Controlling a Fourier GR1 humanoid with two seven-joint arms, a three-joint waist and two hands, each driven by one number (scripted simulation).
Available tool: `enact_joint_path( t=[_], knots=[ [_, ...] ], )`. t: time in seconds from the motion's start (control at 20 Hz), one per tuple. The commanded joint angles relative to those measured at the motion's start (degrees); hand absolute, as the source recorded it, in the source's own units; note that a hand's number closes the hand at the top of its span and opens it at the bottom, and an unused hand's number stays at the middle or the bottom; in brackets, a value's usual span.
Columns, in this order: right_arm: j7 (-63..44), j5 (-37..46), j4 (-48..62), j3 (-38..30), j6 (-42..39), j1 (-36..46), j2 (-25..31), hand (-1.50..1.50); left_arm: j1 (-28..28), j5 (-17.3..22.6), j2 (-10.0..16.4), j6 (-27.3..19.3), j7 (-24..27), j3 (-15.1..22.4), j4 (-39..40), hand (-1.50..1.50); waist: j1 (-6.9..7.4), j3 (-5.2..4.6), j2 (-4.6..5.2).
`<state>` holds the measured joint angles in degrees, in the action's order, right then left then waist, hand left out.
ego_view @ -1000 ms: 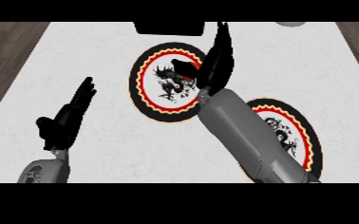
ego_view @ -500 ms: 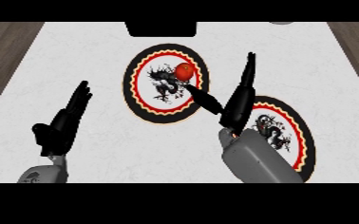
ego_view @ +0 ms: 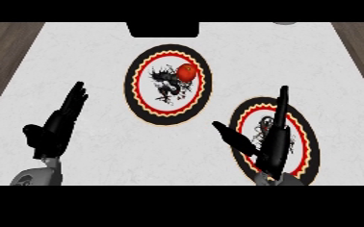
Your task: Pick the tomato from the plate and place it in the plate
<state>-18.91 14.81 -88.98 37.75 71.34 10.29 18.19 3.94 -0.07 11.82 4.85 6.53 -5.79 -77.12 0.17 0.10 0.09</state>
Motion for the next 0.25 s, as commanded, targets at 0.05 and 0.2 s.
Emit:
enact_joint_path(
  t=[0.05, 0.2],
  knots=[
    [16.34, -9.91, -1.02, -0.61, -2.92, -8.57, 0.98, -1.50, -2.62, -0.51, 0.06, 0.19, 2.09, -0.28, -1.16, 0.00, 0.02, 0.04, -0.01],
    [27.36, -14.76, 1.56, -5.94, -5.88, -11.72, -2.71, -1.50, -1.84, -0.48, -1.18, -0.24, -0.61, 0.27, -2.39, 0.00, -0.16, 0.00, -0.06]
  ],
)
